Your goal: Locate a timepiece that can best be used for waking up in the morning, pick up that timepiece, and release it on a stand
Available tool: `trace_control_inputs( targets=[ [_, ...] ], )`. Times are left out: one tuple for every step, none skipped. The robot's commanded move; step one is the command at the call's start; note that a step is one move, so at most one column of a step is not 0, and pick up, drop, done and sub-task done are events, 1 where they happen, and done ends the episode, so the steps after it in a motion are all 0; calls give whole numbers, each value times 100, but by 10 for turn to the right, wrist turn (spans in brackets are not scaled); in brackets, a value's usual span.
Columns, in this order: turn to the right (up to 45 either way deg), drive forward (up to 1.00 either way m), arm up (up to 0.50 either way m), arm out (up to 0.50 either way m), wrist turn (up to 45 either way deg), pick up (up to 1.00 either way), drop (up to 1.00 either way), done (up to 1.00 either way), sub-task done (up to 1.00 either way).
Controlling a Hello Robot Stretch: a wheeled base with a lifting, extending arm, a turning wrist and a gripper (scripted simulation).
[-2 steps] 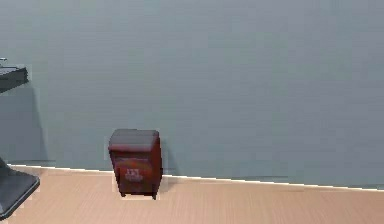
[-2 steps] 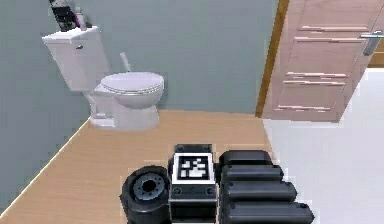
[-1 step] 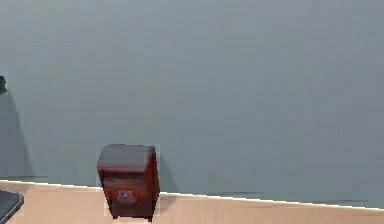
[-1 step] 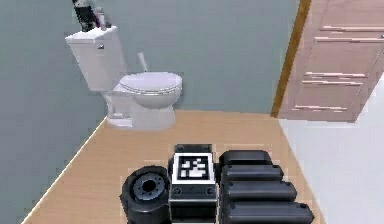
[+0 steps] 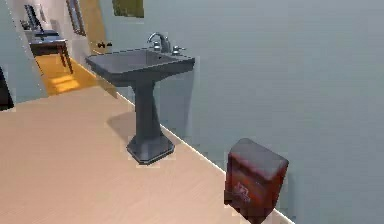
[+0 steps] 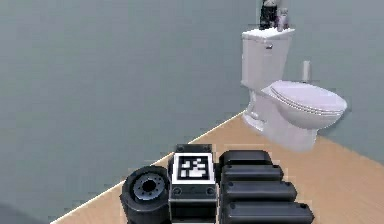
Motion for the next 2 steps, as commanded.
trace_control_inputs(
  targets=[
    [-390, 0, 0, 0, 0, 0, 0, 0, 0],
    [0, 100, 0, 0, 0, 0, 0, 0, 0]
  ],
)
